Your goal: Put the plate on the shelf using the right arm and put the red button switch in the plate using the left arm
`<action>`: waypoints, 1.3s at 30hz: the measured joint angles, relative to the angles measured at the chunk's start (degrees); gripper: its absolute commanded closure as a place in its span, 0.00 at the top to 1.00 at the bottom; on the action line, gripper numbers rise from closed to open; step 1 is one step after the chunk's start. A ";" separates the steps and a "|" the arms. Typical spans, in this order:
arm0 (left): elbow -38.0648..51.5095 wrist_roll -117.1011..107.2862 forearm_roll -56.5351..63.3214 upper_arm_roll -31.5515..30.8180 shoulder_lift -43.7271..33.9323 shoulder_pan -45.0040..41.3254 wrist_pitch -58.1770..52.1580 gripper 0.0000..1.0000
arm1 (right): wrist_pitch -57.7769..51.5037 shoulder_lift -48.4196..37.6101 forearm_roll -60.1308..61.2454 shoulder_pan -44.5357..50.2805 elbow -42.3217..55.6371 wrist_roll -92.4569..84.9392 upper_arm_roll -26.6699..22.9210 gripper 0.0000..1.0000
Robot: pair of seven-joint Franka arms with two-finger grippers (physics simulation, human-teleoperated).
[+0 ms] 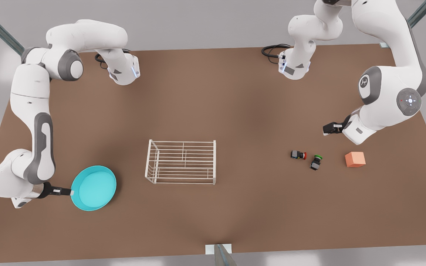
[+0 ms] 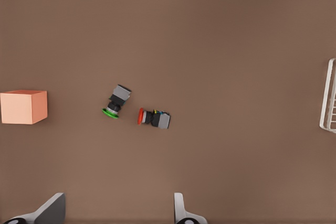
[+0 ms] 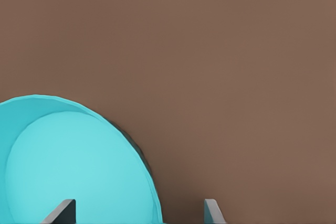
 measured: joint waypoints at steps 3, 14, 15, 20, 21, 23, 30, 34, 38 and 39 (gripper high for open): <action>0.01 -0.05 0.01 0.00 0.03 -0.01 0.00 1.00 | 0.17 0.83 0.47 -0.08 -0.29 0.07 0.20 0.89; -0.16 -0.45 0.01 0.53 -1.20 0.66 -2.64 1.00 | -0.66 2.03 0.69 -0.98 -2.65 -1.97 0.96 0.69; -0.17 -0.52 0.01 0.56 -1.10 0.55 -2.84 1.00 | -0.66 2.39 0.71 -1.23 -2.49 -2.09 1.16 0.67; -0.18 -0.82 0.01 0.64 -0.89 0.50 -3.28 1.00 | 0.06 3.38 1.37 -1.64 -1.91 -2.51 1.36 0.54; -0.18 -0.88 0.03 0.66 -0.88 0.55 -3.31 1.00 | 0.13 3.40 1.50 -1.65 -1.91 -2.60 1.36 0.47; -0.19 -0.98 0.05 0.68 -0.88 0.60 -3.37 1.00 | 0.17 3.38 1.62 -1.65 -1.88 -2.74 1.37 0.39; -0.25 -1.26 0.65 0.63 -0.81 0.55 -3.49 1.00 | -0.03 3.33 1.90 -1.66 -1.85 -3.28 1.37 0.24; -0.44 -1.52 0.99 0.59 -0.77 0.41 -3.52 1.00 | -1.02 2.26 2.22 -1.87 -1.85 -3.66 1.52 0.20; -0.67 -1.76 1.10 0.53 -0.79 0.40 -3.55 1.00 | -2.28 1.38 2.30 -3.34 -1.85 -4.01 3.08 0.19; -0.62 -1.81 1.14 0.53 -0.79 0.40 -3.55 1.00 | -2.57 1.07 2.30 -3.96 -1.85 -4.09 3.87 0.18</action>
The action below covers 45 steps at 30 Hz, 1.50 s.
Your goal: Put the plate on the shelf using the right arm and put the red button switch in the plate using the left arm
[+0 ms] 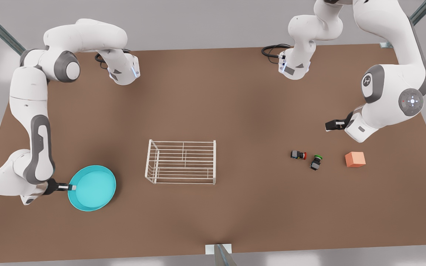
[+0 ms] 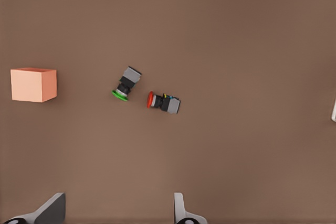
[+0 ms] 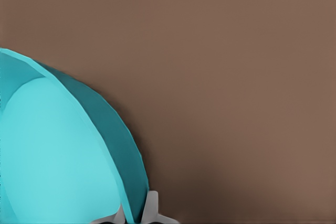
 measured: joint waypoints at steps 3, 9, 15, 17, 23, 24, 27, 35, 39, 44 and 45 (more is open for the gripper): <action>0.05 -0.14 0.06 0.06 0.00 -0.01 0.04 1.00 | -0.90 -0.95 0.13 -1.01 0.00 -0.29 1.55 0.18; 0.00 -0.36 0.15 0.04 0.00 0.03 0.04 1.00 | -7.07 -6.88 2.54 -1.21 -0.05 -0.90 4.33 0.19; 0.00 -0.52 0.19 0.03 0.00 0.03 0.04 1.00 | -16.38 -12.14 4.85 0.03 -0.08 -1.13 8.12 0.19; 0.00 -0.56 0.22 0.01 0.00 0.02 0.04 1.00 | -19.28 -14.00 5.09 2.51 -0.20 -1.17 8.61 0.19; -0.06 -0.68 0.27 0.02 0.00 0.00 0.04 1.00 | -23.53 -19.49 5.02 12.81 -3.61 0.20 8.64 0.19; -0.07 -0.69 0.27 0.01 0.00 0.01 0.04 1.00 | -23.81 -20.21 5.01 14.20 -4.37 0.72 8.64 0.19; -0.04 -0.74 0.30 0.00 0.00 0.01 0.03 1.00 | -23.47 -21.44 4.99 17.35 -7.04 2.36 8.57 0.19; -0.09 -0.92 0.90 0.06 0.03 0.00 0.04 1.00 | -17.53 -19.25 5.26 24.36 -8.11 7.36 8.15 0.19; -2.57 -3.36 1.62 1.08 -0.13 0.23 1.07 1.00 | -13.63 -17.62 5.50 26.52 -8.08 9.76 8.03 0.19; -19.62 -12.04 1.77 2.82 -5.00 1.76 9.65 1.00 | -9.96 -16.02 5.60 27.74 -8.08 12.19 7.79 0.20; -23.88 -14.00 1.68 2.83 -6.51 1.96 12.39 1.00 | -9.43 -15.82 5.61 27.88 -8.08 12.60 7.77 0.20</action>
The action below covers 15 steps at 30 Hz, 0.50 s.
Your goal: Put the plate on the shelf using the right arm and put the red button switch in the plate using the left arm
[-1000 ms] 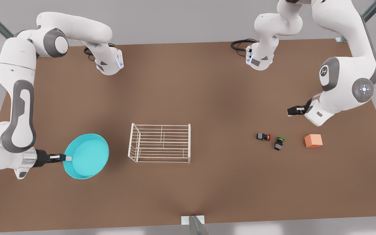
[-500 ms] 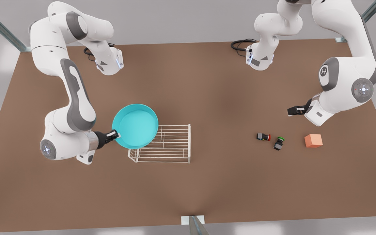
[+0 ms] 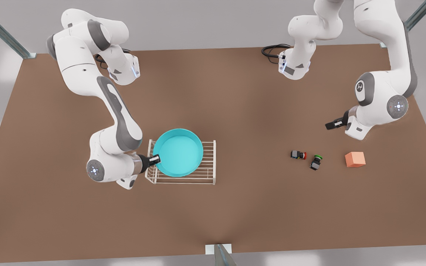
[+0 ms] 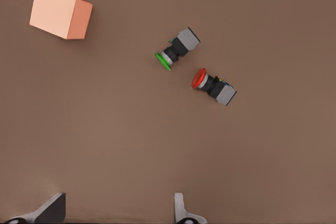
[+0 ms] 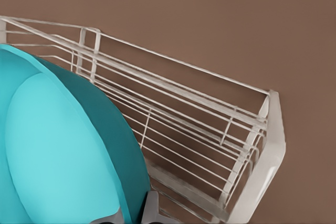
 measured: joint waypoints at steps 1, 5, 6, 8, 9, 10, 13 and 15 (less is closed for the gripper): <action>-2.48 -1.99 -0.07 -0.01 -0.65 0.23 2.54 1.00 | 0.44 0.17 -0.04 0.13 -0.01 0.40 -0.04 0.28; -4.82 -10.19 -0.19 -1.18 1.35 2.03 10.44 1.00 | 2.05 -0.78 -0.46 0.06 0.05 1.88 -1.05 1.00; -4.32 -12.62 -0.21 -1.41 4.73 1.33 13.37 1.00 | 2.09 -2.90 -0.51 0.02 0.29 2.16 -1.99 1.00; -3.01 -17.73 -0.25 -1.72 9.40 -6.41 18.95 1.00 | 0.46 -8.12 -1.60 -0.72 4.14 2.75 -3.98 1.00; -1.68 -20.45 -0.14 -1.92 11.55 -10.36 21.12 1.00 | -0.44 -10.23 -2.32 -2.03 5.34 3.04 -4.38 1.00; -0.97 -23.11 -0.02 -2.06 12.74 -12.86 22.96 1.00 | -1.49 -12.35 -4.10 -2.74 5.85 3.39 -4.80 1.00; -1.26 -30.94 -0.02 -2.21 14.45 -14.31 27.72 1.00 | -5.63 -16.19 -17.04 -1.45 3.58 5.24 -4.64 1.00; -1.60 -36.34 -0.11 -2.20 15.94 -14.27 31.08 1.00 | -5.55 -20.59 -20.63 -2.45 -6.58 6.16 -4.69 1.00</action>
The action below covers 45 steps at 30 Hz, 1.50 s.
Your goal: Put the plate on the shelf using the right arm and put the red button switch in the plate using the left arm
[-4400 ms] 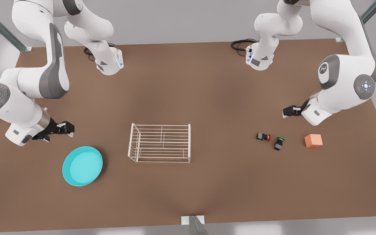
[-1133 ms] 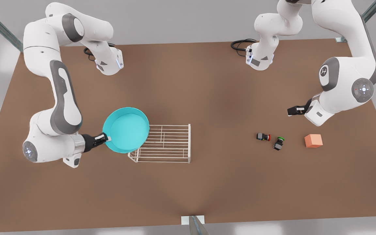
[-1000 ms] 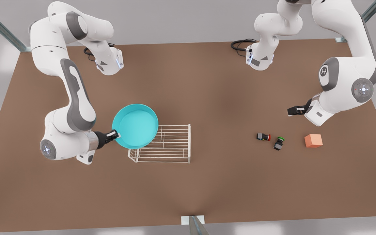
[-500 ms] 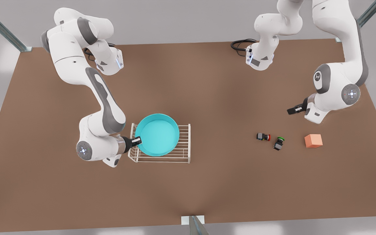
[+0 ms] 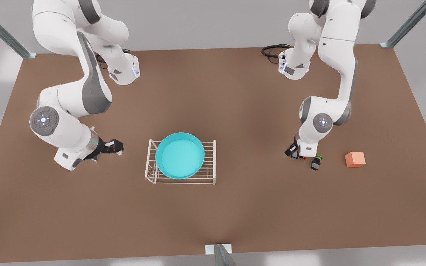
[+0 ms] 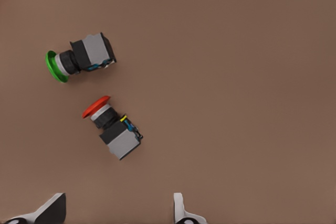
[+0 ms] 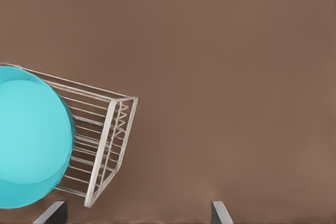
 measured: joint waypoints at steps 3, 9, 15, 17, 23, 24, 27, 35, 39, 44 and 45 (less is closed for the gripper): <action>0.45 -7.08 0.44 0.86 -0.51 -0.08 3.06 1.00 | 2.11 -1.44 -1.79 -5.53 -6.44 0.13 -0.07 1.00; -3.80 -19.11 1.82 1.91 3.50 1.59 6.98 1.00 | 3.19 -1.66 -4.38 -7.23 -6.34 0.06 -0.14 1.00; -3.41 -30.29 2.09 1.76 6.78 0.50 11.29 1.00 | 3.57 -1.50 -4.72 -7.39 -5.73 0.00 -0.23 1.00; -3.18 -33.31 2.23 1.75 8.16 0.40 12.57 1.00 | 3.62 -1.32 -4.79 -7.40 -5.47 -0.01 -0.22 1.00; -3.17 -40.66 2.62 1.74 11.88 -0.17 16.68 1.00 | 3.70 -1.16 -4.90 -7.34 -5.39 -0.03 -0.15 1.00; -3.17 -41.67 2.66 1.74 12.20 -0.24 17.21 1.00 | 3.70 -1.15 -4.91 -7.33 -5.39 -0.04 -0.14 1.00; -3.17 -44.35 2.77 1.75 12.41 -0.39 18.39 0.61 | 3.71 -1.10 -4.92 -7.28 -5.45 -0.04 -0.09 1.00; -3.17 -49.26 2.94 1.90 11.71 -0.33 19.47 0.16 | 3.76 -0.62 -5.00 -7.03 -5.38 -0.06 0.03 1.00; 0.70 -50.61 3.20 2.00 11.35 -0.26 17.06 0.10 | 3.78 -0.61 -5.01 -6.97 -5.38 -0.06 0.05 1.00; 6.13 -51.61 3.61 1.64 11.06 -0.46 11.82 0.10 | 3.80 -0.60 -5.01 -6.95 -5.38 -0.07 0.13 1.00; 7.78 -51.76 3.67 1.40 10.51 -1.39 10.29 0.10 | 3.80 -0.60 -5.02 -6.95 -5.38 -0.07 0.13 1.00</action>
